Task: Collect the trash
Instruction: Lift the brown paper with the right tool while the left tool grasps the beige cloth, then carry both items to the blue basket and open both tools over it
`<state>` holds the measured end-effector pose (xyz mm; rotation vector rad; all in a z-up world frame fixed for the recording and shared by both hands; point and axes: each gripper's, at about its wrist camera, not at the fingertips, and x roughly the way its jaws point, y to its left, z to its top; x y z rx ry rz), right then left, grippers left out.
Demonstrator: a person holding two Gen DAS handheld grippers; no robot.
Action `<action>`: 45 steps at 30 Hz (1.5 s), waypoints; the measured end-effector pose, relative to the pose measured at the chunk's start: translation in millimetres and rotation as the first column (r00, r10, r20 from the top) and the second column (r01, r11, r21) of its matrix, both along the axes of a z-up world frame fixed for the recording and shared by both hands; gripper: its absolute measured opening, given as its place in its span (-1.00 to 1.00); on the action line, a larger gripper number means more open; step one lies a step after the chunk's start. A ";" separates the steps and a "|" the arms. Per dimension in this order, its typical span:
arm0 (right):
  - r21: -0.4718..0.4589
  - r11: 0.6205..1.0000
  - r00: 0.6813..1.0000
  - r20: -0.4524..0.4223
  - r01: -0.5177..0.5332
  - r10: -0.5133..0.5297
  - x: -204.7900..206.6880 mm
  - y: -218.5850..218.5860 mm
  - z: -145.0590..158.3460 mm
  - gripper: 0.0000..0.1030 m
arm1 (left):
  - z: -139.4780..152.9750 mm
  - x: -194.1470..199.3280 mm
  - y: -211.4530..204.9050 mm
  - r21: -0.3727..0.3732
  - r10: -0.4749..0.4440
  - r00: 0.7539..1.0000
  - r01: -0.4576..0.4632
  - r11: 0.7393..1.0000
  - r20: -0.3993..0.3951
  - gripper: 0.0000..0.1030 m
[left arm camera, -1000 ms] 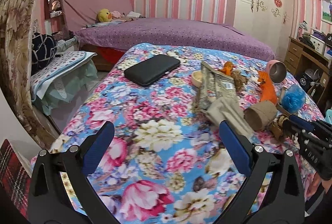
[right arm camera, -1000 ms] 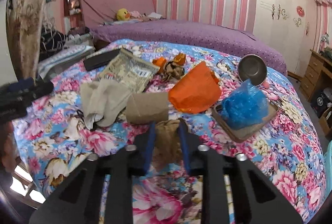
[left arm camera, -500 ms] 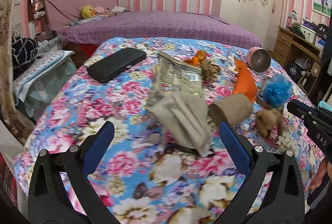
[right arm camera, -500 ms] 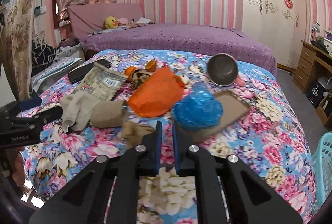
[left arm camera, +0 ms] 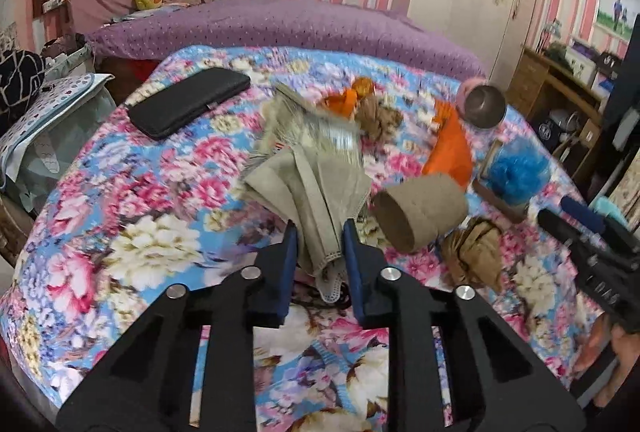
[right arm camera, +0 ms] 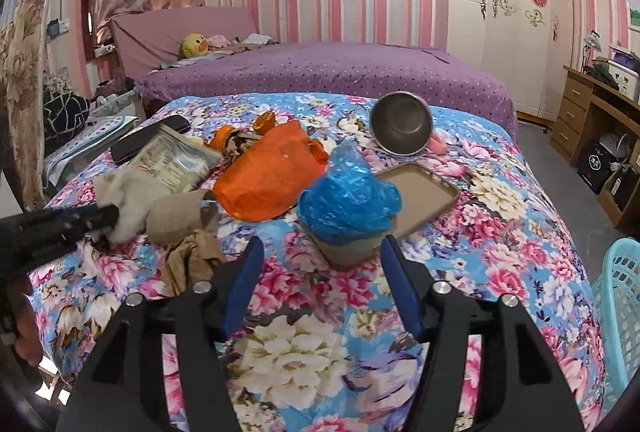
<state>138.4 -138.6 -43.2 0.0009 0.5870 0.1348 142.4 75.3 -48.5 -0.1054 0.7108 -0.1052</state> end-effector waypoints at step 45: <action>0.005 0.996 0.994 0.070 -0.083 0.083 -10.1 8.1 23.4 -0.25 | 37.5 -24.2 -8.8 0.046 0.001 0.986 -0.009 0.999 0.166 -0.65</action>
